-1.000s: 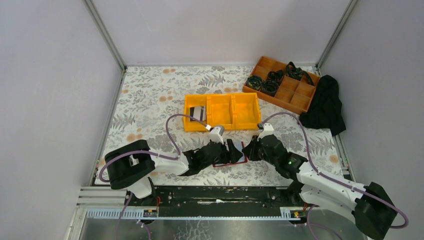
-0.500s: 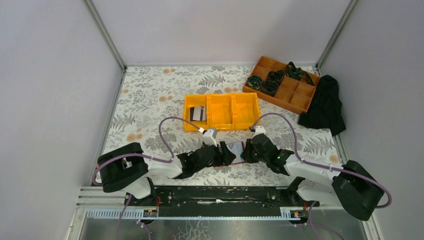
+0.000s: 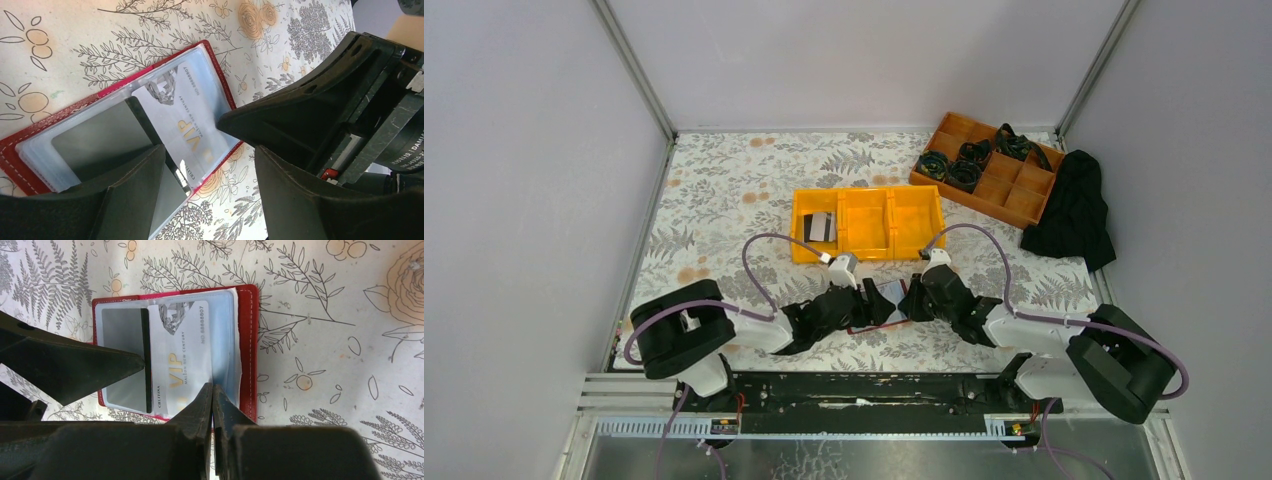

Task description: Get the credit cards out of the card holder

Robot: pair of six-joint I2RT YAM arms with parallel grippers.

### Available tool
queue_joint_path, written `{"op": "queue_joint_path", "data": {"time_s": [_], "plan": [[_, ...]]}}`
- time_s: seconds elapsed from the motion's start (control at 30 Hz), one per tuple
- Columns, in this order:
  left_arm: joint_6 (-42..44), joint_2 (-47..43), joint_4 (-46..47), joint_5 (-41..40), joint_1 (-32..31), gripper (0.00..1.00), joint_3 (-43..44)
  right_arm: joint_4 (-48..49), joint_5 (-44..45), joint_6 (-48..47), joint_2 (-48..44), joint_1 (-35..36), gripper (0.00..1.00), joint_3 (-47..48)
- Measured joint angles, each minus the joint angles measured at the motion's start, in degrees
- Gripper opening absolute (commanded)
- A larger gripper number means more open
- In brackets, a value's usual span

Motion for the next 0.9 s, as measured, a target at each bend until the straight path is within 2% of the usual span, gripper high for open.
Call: {"op": "queue_joint_path", "data": {"time_s": [0.33, 0.7, 0.83, 0.9], "plan": [[-0.2, 1.3, 0.6, 0.9, 1.2, 0.74, 0.1, 2.0, -0.6, 1.0, 1.0, -0.5, 0.05, -0.1], [-1.1, 5.4, 7.4, 4.5, 2.4, 0.73, 0.1, -0.8, -0.7, 1.0, -1.7, -0.5, 0.06, -0.8], [-1.4, 6.5, 10.2, 6.2, 3.0, 0.61, -0.3, -0.2, -0.8, 1.0, -1.5, -0.5, 0.06, -1.0], [-1.9, 7.0, 11.8, 7.1, 3.2, 0.59, -1.4, 0.1, -0.9, 1.0, -1.3, -0.5, 0.06, -1.0]]}}
